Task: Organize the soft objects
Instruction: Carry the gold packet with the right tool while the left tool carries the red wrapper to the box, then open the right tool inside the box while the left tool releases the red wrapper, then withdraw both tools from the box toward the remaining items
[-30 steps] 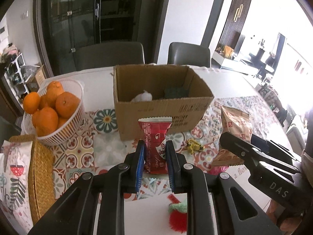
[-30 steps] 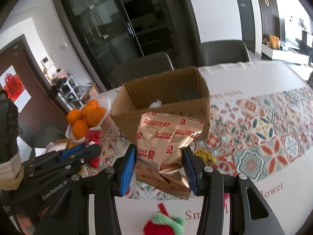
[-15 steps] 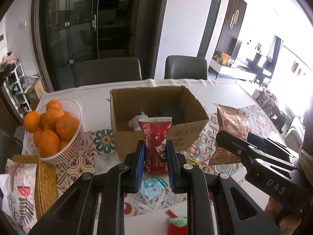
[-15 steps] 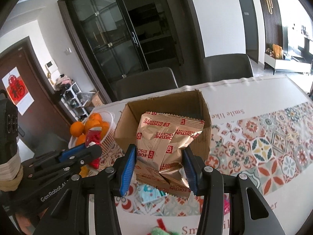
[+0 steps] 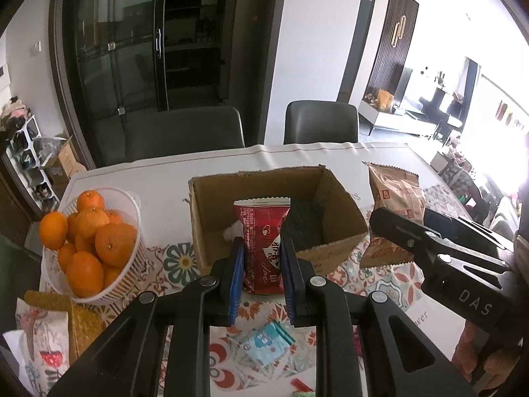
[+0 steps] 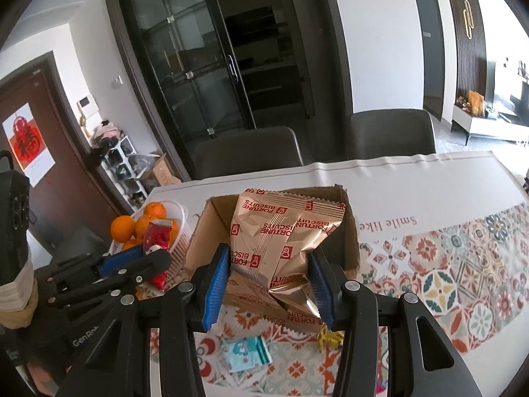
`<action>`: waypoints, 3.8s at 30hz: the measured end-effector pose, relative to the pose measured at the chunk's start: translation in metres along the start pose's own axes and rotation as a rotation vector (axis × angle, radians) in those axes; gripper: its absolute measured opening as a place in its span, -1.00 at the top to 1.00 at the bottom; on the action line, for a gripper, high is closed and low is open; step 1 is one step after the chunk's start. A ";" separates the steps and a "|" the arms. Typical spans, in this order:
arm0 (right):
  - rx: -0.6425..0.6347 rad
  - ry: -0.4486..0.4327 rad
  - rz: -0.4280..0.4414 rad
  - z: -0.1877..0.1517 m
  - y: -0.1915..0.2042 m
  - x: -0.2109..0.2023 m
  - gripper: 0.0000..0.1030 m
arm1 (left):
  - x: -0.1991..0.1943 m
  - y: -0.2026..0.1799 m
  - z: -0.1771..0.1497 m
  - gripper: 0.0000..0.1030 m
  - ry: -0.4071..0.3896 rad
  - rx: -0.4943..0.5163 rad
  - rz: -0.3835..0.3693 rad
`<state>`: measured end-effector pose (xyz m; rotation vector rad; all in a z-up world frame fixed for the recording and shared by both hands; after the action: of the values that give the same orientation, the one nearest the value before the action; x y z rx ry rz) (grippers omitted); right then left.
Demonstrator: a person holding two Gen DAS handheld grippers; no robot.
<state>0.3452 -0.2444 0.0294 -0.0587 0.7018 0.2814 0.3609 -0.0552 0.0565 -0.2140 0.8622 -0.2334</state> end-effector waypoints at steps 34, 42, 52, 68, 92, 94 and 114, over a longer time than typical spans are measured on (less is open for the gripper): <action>0.028 0.257 0.046 0.030 -0.034 0.119 -0.02 | 0.116 0.014 0.056 0.20 0.224 -0.006 0.052; 0.028 0.293 -0.037 0.020 -0.039 0.124 -0.27 | 0.119 0.023 0.051 0.01 0.203 0.014 0.114; -0.009 0.247 -0.106 0.016 -0.033 0.089 -0.27 | 0.089 0.016 0.039 -0.05 0.147 0.069 0.118; -0.044 0.246 -0.108 -0.011 -0.014 0.034 -0.27 | 0.036 -0.001 -0.003 -0.11 0.116 0.180 0.116; -0.037 0.250 -0.142 -0.101 -0.009 -0.024 -0.27 | 0.011 -0.012 -0.109 -0.24 0.221 0.113 0.099; -0.024 0.250 -0.140 -0.111 -0.011 -0.026 -0.27 | 0.010 -0.013 -0.120 -0.25 0.229 0.096 0.096; 0.080 0.170 -0.126 -0.193 -0.033 -0.036 -0.27 | 0.014 -0.028 -0.204 -0.38 0.241 0.053 0.087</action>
<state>0.2064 -0.3127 -0.0959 -0.0509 0.8743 0.1283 0.2094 -0.1050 -0.0747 -0.0998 1.1006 -0.2025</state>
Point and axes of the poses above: each gripper's, at about its wrist camera, not at the fingertips, and x roughly the way its jaws point, y to its left, z to its top, the point moved 3 cm from there along x, roughly the way its jaws point, and after that the axes turned 14 degrees about -x, right-handed, at the moved point
